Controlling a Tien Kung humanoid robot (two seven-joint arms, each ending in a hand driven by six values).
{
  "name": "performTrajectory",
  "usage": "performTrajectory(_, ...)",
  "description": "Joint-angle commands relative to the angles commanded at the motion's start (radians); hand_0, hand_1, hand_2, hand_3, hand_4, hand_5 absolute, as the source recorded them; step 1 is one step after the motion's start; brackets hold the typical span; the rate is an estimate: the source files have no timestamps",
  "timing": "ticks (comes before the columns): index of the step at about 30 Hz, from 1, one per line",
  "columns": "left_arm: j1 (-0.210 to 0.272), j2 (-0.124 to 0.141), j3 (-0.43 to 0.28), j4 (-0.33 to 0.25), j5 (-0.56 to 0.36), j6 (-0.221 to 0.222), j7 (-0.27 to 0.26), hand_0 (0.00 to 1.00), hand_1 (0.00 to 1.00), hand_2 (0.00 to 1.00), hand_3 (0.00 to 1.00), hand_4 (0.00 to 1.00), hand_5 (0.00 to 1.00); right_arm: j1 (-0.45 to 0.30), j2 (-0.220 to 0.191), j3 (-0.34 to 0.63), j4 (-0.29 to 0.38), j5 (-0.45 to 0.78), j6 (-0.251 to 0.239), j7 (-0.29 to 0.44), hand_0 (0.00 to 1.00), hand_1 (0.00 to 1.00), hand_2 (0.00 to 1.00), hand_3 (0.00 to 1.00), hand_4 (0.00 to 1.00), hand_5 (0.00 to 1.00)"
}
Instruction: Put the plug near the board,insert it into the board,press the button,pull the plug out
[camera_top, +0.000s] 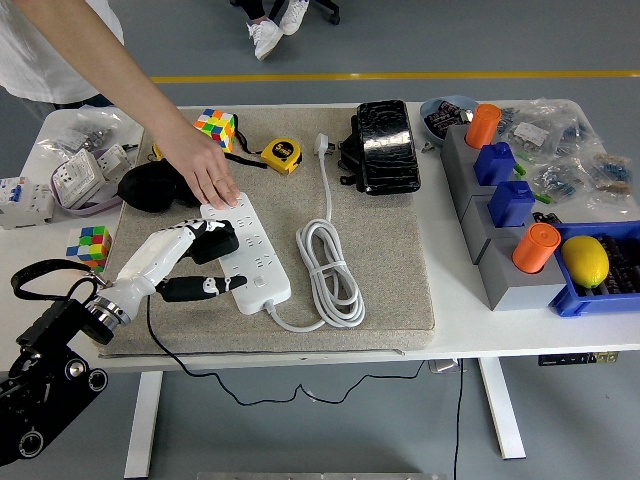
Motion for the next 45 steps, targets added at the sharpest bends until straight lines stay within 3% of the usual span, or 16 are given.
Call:
performTrajectory(14,0.008,0.005,-0.011,-0.028,-0.004,0.004,-0.008,0.717,0.797,0.817,0.759,0.998,0.745,-0.001,0.001,0.002,0.001,0.000,-0.004,0.008,0.564,0.654,0.661,0.541,0.918,0.460)
performTrajectory(18,0.015,0.016,-0.014,-0.089,-0.021,-0.001,-0.003,0.709,0.780,0.803,0.759,0.998,0.745,-0.002,0.000,-0.001,0.000,0.001,-0.004,0.007,0.563,0.654,0.661,0.541,0.918,0.460)
performTrajectory(23,0.022,0.034,-0.008,-0.208,-0.049,-0.027,0.030,0.709,0.780,0.803,0.759,0.998,0.745,-0.002,0.000,-0.001,0.001,0.001,-0.003,0.006,0.563,0.654,0.661,0.541,0.918,0.460)
performTrajectory(24,0.022,0.038,-0.006,-0.238,-0.052,-0.040,0.047,0.451,0.575,0.647,0.757,0.998,0.742,-0.003,0.000,-0.001,0.001,0.001,-0.003,0.006,0.562,0.653,0.661,0.541,0.917,0.459)
performTrajectory(29,0.014,0.054,0.008,-0.355,-0.081,-0.135,0.176,0.451,0.575,0.647,0.757,0.998,0.742,-0.004,-0.002,-0.001,0.001,0.001,-0.003,0.005,0.562,0.653,0.661,0.541,0.917,0.459)
performTrajectory(30,0.012,0.055,0.013,-0.374,-0.082,-0.164,0.217,0.183,0.189,0.299,0.751,0.968,0.547,-0.004,-0.002,-0.002,0.001,0.001,-0.003,0.005,0.562,0.655,0.660,0.541,0.917,0.458)
performTrajectory(35,0.002,0.050,0.051,-0.407,-0.081,-0.274,0.374,0.183,0.189,0.299,0.751,0.968,0.547,-0.004,-0.003,-0.002,0.001,0.001,-0.002,0.005,0.562,0.655,0.660,0.541,0.917,0.458)
performTrajectory(36,0.001,0.049,0.055,-0.410,-0.080,-0.292,0.400,0.081,0.092,0.193,0.741,0.670,0.095,-0.004,-0.003,-0.002,0.001,0.001,-0.002,0.005,0.563,0.653,0.661,0.541,0.917,0.458)
performTrajectory(41,-0.012,0.041,0.074,-0.425,-0.090,-0.362,0.495,0.081,0.092,0.193,0.741,0.670,0.095,-0.004,-0.004,-0.005,0.001,0.001,-0.002,0.004,0.563,0.653,0.661,0.541,0.917,0.458)
performTrajectory(42,-0.015,0.040,0.077,-0.426,-0.091,-0.370,0.508,0.056,0.095,0.160,0.826,0.774,0.002,-0.003,-0.005,-0.006,0.001,0.002,-0.001,0.004,0.562,0.653,0.660,0.540,0.917,0.457)
performTrajectory(45,-0.022,0.042,0.084,-0.431,-0.090,-0.393,0.544,0.056,0.095,0.160,0.826,0.774,0.002,-0.002,-0.006,-0.006,0.001,0.003,-0.001,0.004,0.562,0.653,0.660,0.540,0.917,0.457)
